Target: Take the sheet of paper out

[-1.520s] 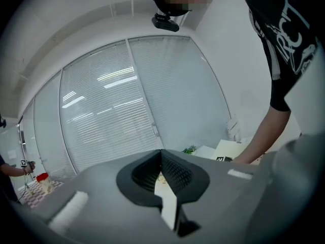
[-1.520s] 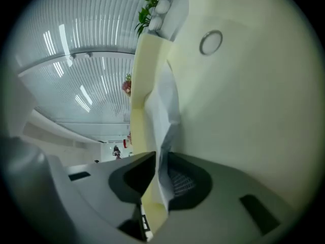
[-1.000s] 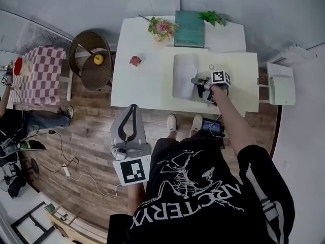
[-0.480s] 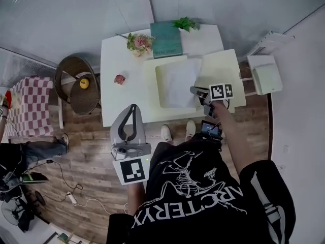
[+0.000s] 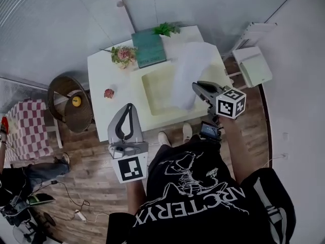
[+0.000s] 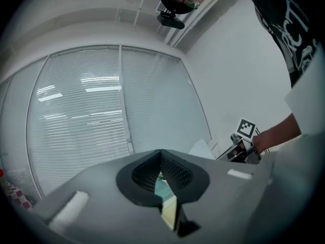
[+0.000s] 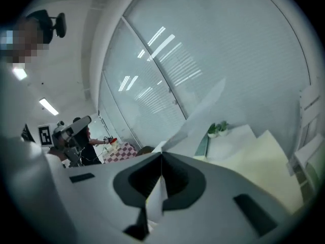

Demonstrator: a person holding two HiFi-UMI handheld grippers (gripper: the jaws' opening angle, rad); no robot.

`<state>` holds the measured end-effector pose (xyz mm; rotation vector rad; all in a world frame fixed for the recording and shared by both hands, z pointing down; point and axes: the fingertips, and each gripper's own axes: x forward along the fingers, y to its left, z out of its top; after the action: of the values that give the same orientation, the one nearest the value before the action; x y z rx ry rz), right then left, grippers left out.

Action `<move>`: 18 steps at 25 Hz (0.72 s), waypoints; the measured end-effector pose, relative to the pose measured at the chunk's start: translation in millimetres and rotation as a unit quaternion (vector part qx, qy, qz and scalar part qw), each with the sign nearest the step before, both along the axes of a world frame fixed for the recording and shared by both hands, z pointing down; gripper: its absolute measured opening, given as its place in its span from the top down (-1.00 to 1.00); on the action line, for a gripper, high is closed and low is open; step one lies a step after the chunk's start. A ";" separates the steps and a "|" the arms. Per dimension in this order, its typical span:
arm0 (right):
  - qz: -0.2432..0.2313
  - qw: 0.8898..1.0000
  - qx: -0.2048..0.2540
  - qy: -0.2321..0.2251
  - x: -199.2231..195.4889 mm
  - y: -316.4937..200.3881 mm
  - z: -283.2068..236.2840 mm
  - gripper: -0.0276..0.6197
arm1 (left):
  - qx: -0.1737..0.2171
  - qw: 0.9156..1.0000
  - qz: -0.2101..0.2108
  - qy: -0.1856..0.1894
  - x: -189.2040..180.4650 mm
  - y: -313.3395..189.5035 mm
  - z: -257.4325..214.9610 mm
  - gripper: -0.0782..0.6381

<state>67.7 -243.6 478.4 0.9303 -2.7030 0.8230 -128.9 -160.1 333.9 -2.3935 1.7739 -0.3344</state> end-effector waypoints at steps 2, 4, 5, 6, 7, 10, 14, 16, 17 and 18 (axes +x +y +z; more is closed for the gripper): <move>0.002 0.999 0.043 0.018 3.5 0.4 -23.2 0.87 | 0.003 1.000 0.007 -0.001 7.2 -1.9 -1.6 0.75; 0.010 0.996 0.085 0.031 6.8 1.2 -45.2 0.87 | 0.005 1.000 0.012 -0.004 11.3 -2.8 -3.8 0.75; 0.016 0.994 0.104 0.032 7.9 1.5 -56.7 0.87 | 0.005 1.000 0.012 -0.004 12.3 -3.2 -4.8 0.75; 0.022 0.992 0.121 0.031 8.1 2.3 -68.3 0.88 | 0.005 1.000 0.011 -0.004 12.7 -3.7 -5.8 0.75; 0.026 0.989 0.139 0.031 7.4 3.7 -79.7 0.88 | 0.006 1.000 0.010 -0.003 12.8 -4.1 -6.8 0.75; 0.035 0.979 0.196 0.045 0.5 10.3 -108.4 0.87 | 0.005 1.000 0.009 -0.006 12.4 -5.7 -7.9 0.75; 0.047 0.964 0.254 0.068 -10.5 16.2 -130.3 0.87 | 0.004 1.000 0.002 -0.004 10.8 -7.8 -8.6 0.75; 0.054 0.955 0.281 0.077 -13.5 18.6 -140.8 0.87 | 0.007 1.000 0.002 -0.004 11.9 -9.4 -9.7 0.75; 0.058 0.949 0.298 0.085 -14.2 20.5 -145.2 0.88 | 0.008 1.000 0.004 -0.004 13.0 -10.4 -10.4 0.75; 0.063 0.942 0.316 0.093 -14.5 23.0 -149.5 0.88 | 0.010 1.000 0.005 -0.004 14.0 -11.3 -11.7 0.75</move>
<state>53.1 -220.6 328.9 1.2283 -2.7857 -0.1518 -114.9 -171.4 322.2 -2.3829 1.7533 -0.3231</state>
